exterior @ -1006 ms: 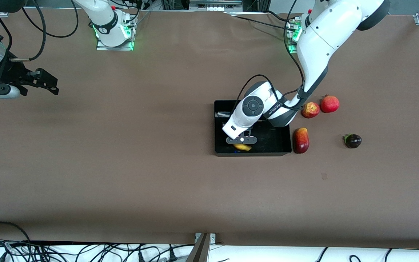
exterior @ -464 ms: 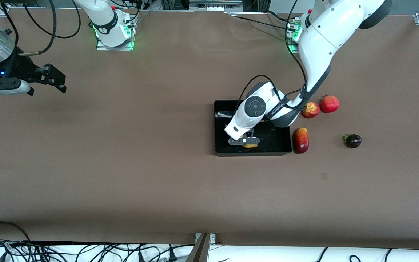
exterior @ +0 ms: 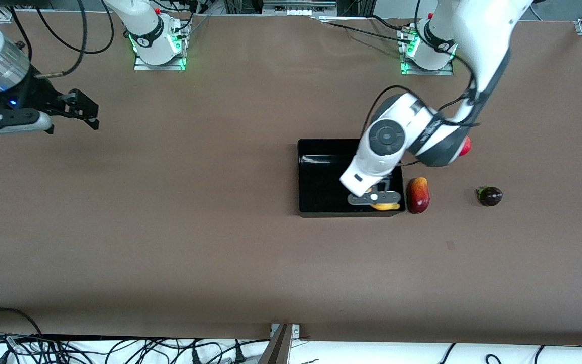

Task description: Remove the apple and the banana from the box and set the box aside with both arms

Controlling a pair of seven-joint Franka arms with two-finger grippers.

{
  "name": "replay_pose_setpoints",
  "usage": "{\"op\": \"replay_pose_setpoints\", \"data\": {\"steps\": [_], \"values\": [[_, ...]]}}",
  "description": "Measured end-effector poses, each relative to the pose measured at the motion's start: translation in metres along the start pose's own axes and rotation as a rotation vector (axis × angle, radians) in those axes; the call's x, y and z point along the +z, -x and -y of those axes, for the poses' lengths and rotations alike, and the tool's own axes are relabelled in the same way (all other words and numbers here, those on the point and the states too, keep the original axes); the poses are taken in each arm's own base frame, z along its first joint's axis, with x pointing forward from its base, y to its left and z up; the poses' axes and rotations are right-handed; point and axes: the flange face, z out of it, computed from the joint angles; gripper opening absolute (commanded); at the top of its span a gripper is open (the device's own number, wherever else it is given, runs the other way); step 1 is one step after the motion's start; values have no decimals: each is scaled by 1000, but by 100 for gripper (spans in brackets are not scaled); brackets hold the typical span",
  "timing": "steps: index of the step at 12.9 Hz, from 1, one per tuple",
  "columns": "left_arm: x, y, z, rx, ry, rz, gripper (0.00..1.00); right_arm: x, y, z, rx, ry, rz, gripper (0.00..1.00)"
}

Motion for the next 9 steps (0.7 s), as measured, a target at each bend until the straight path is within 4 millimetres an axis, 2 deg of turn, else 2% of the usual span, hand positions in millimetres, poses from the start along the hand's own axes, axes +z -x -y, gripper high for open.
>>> {"op": "replay_pose_setpoints", "data": {"steps": [2,5,7,9], "values": [[-12,-9,40,58,-36,35,0,21,-8,22,-35,-8,34,100],[-7,-36,128,162,-39,91,0,74,-19,79,-130,1,121,100],[12,-49,188,191,-21,128,0,97,-23,107,-178,4,146,100],[42,-58,218,225,-45,130,0,99,-23,131,-220,2,139,100]]}}
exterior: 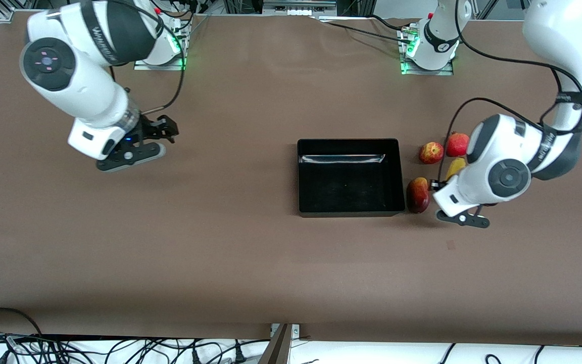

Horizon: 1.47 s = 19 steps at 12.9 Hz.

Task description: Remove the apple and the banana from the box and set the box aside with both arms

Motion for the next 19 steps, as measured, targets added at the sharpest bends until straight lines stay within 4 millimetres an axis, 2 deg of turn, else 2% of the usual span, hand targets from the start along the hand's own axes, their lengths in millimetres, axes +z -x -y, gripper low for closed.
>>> {"op": "replay_pose_setpoints", "data": {"steps": [1,2,3,5,7,9,10,12,13,15,16,18,19], "values": [[19,-6,7,18,-32,-13,0,-2,-1,13,-4,-10,-4,100],[39,-11,13,33,-46,-24,40,-1,-2,28,12,-34,-5,100],[59,-14,18,41,-42,-32,97,5,-6,46,47,-59,-10,100],[91,-11,28,43,-16,-38,100,31,-23,96,126,-78,-49,100],[105,-7,38,31,0,-32,100,74,-43,162,201,-89,-91,100],[105,-6,44,27,3,-35,100,123,-59,226,258,-106,-128,100],[104,-6,44,29,3,-38,100,144,-63,251,279,-113,-138,100],[96,-8,42,32,0,-52,100,182,-67,280,318,-119,-144,99],[85,-9,41,35,-5,-69,100,197,-68,288,335,-121,-147,98],[46,-6,34,51,-32,-101,100,223,-68,302,352,-124,-151,83],[21,-3,30,56,-51,-113,100,233,-67,308,353,-124,-151,67],[-30,8,22,64,-95,-131,100,244,-65,315,363,-125,-151,44],[-58,15,19,83,-123,-135,100,248,-65,316,364,-124,-150,29]]}}
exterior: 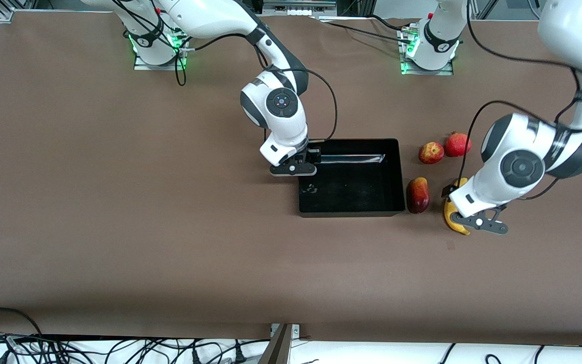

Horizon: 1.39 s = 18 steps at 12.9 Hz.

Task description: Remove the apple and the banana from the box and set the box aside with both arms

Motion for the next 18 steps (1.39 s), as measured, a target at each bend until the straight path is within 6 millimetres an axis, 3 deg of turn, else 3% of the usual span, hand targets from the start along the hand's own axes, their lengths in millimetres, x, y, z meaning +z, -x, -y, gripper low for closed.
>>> {"op": "replay_pose_setpoints", "data": {"steps": [2,6,8,10,12,14,15,18], "values": [[-61,10,8,29,-6,-13,100,7,-1,-1,1,-3,-7,0],[-168,34,35,-31,179,-9,100,11,-6,-4,-17,-2,-19,0],[-190,45,47,-84,215,-27,100,8,-16,-11,-16,5,-27,0],[-199,54,56,-138,228,-38,100,-13,-35,-30,-26,43,3,0],[-202,65,41,-167,198,-66,100,-61,-68,-73,-64,85,51,0],[-194,82,32,-200,170,-136,100,-110,-111,-142,-120,87,76,0],[-190,94,33,-211,164,-150,100,-126,-129,-182,-138,77,89,0],[-191,125,33,-225,164,-105,100,-135,-163,-299,-179,54,124,0]]}}
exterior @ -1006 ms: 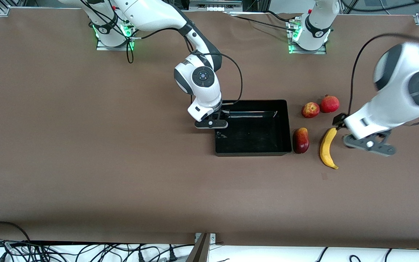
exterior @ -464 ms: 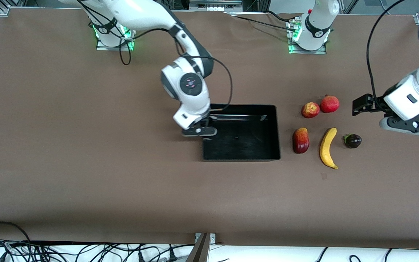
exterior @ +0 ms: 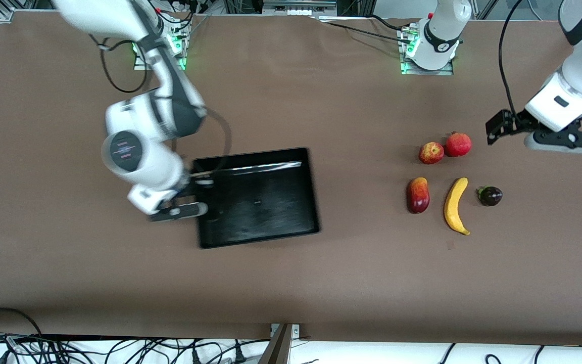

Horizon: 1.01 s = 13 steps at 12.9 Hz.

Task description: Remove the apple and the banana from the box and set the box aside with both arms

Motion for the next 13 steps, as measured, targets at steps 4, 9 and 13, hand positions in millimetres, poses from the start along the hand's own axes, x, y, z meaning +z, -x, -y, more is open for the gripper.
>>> {"op": "replay_pose_setpoints", "data": {"steps": [4,9,13], "values": [[-1,3,-3,-9,0,10,100,35,26,-161,-26,-44,1,0],[-3,-1,-4,-6,0,6,100,90,98,-229,4,-22,-50,0],[-4,-1,-5,-5,0,4,100,101,120,-249,68,-36,-46,0]]}}
